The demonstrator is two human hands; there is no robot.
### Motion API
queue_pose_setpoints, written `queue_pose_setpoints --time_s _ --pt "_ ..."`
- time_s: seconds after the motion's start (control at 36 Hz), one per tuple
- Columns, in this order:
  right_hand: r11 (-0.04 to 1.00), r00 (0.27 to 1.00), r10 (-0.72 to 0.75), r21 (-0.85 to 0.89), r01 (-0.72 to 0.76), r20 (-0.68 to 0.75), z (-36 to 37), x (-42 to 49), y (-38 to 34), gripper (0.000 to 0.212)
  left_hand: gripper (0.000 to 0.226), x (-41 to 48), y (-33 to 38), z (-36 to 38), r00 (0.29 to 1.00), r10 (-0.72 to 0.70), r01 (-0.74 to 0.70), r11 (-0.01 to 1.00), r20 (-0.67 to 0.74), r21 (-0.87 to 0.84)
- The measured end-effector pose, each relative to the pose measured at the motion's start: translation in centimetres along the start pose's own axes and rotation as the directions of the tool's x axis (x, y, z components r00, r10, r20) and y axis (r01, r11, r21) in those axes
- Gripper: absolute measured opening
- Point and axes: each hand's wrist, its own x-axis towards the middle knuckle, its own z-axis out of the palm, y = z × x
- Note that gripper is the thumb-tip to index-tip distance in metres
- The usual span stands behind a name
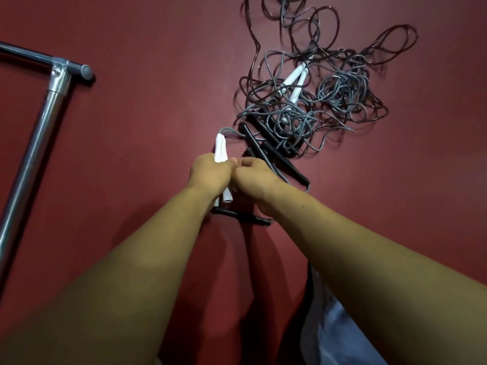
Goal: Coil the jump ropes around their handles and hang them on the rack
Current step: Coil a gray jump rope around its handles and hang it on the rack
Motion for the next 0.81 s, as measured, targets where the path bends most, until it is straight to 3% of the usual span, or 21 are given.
queue_pose_setpoints --time_s 0.11,0.17,0.25,0.36,0.42,0.53,0.61,0.69,0.78,0.81 --pt "0.99 0.997 0.073 0.119 -0.074 0.009 -0.6 -2.6 -2.1 0.019 0.009 -2.1 0.7 -1.7 0.999 -0.009 0.014 0.993 0.044 -0.114" --pt "0.979 0.997 0.083 0.187 -0.081 -0.002 -0.5 -3.8 -3.4 0.017 0.009 -3.7 1.4 -3.0 0.993 -0.026 0.048 0.981 0.117 -0.186" --pt "0.986 0.999 0.043 0.158 -0.047 0.027 -0.3 -6.3 -6.0 0.029 0.016 -7.0 3.3 -5.6 0.98 0.073 -0.062 0.996 0.182 -0.067" --pt "0.993 0.995 -0.101 0.065 0.101 -0.004 0.7 -10.3 -9.2 0.018 0.016 -11.6 6.2 -8.9 0.954 0.243 -0.27 0.952 0.177 0.146" --pt "0.985 0.985 -0.171 0.028 0.172 -0.034 1.1 -13.3 -11.0 0.004 0.024 -14.8 7.9 -10.9 0.947 0.241 -0.267 0.958 0.214 0.103" --pt "0.94 0.943 -0.332 -0.09 0.329 -0.025 1.0 -20.7 -14.4 0.015 0.043 -22.4 10.8 -15.8 0.893 0.295 -0.284 0.955 0.34 -0.083" --pt "0.889 0.899 -0.437 -0.14 0.437 0.033 -0.1 -25.5 -16.4 0.02 0.036 -26.7 12.3 -18.8 0.868 0.299 -0.287 0.954 0.397 -0.091" --pt "0.877 0.871 -0.461 -0.057 0.476 0.171 -1.7 -30.5 -18.2 0.014 0.034 -30.2 13.2 -21.9 0.905 0.397 -0.404 0.915 0.153 0.013" --pt "0.844 0.821 -0.49 -0.075 0.531 0.294 -3.0 -35.6 -19.4 0.01 0.042 -32.5 13.4 -23.8 0.815 0.53 -0.521 0.847 -0.236 0.104" --pt "0.823 0.801 -0.501 -0.106 0.558 0.328 -3.3 -36.9 -19.6 0.008 0.032 -32.8 13.4 -24.1 0.779 0.546 -0.55 0.831 -0.309 0.081"
